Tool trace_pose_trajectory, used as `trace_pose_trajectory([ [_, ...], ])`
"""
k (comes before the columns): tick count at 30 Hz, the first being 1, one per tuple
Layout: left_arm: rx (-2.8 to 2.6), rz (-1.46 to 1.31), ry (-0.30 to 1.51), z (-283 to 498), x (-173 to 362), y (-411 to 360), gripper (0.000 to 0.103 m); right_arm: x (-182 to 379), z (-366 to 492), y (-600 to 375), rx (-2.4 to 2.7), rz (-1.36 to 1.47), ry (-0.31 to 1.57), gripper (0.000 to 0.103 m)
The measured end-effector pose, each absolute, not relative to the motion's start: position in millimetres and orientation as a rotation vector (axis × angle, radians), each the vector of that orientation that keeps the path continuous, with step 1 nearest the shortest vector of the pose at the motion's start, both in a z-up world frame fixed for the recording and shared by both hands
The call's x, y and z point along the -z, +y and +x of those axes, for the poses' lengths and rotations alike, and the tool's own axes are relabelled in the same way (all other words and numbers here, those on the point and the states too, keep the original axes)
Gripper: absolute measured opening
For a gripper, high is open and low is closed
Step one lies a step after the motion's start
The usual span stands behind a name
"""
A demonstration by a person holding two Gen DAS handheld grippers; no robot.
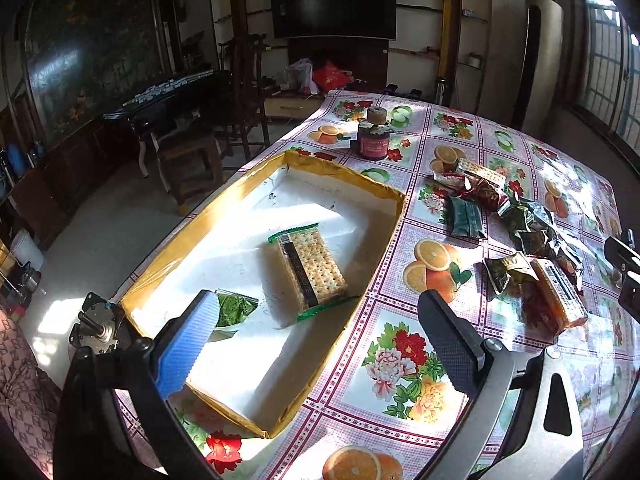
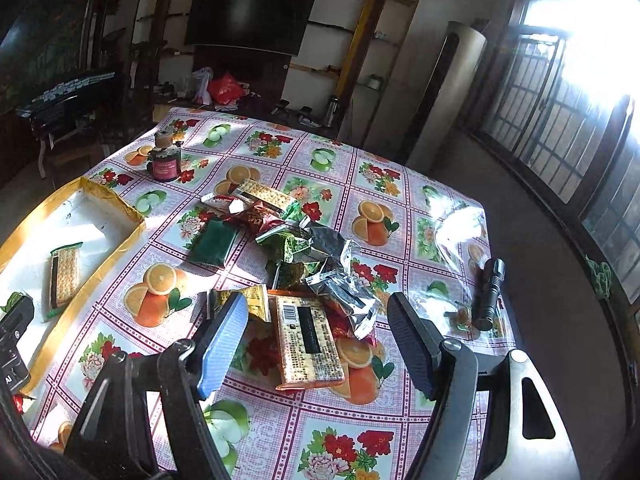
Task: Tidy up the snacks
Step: 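Return to the snack pile and grasp the orange-edged cracker pack with the right gripper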
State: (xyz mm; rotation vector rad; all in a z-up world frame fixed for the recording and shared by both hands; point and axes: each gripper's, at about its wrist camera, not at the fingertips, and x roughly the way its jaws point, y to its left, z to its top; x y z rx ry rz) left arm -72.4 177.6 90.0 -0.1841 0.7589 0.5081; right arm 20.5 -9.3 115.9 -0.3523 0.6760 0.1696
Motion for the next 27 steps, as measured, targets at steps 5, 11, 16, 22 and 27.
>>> trace_pose_trajectory([
  [5,-0.441,-0.175,0.769,-64,-92,159,0.099,-92,19,-50,-0.163,-0.340,0.748,0.072],
  [11,-0.310,-0.160,0.811,-48,-85,126,0.099,-60,15,-114,-0.171,-0.220,0.857,0.071],
  [16,-0.166,-0.056,0.861,-24,-75,87,0.099,-45,17,-144,-0.202,-0.102,0.924,0.067],
  [22,-0.057,0.058,0.912,-1,-65,59,0.100,-41,23,-138,-0.297,-0.028,0.945,0.060],
  [27,-0.017,0.096,0.937,12,-58,58,0.100,-40,35,-121,-0.397,0.018,0.964,0.052],
])
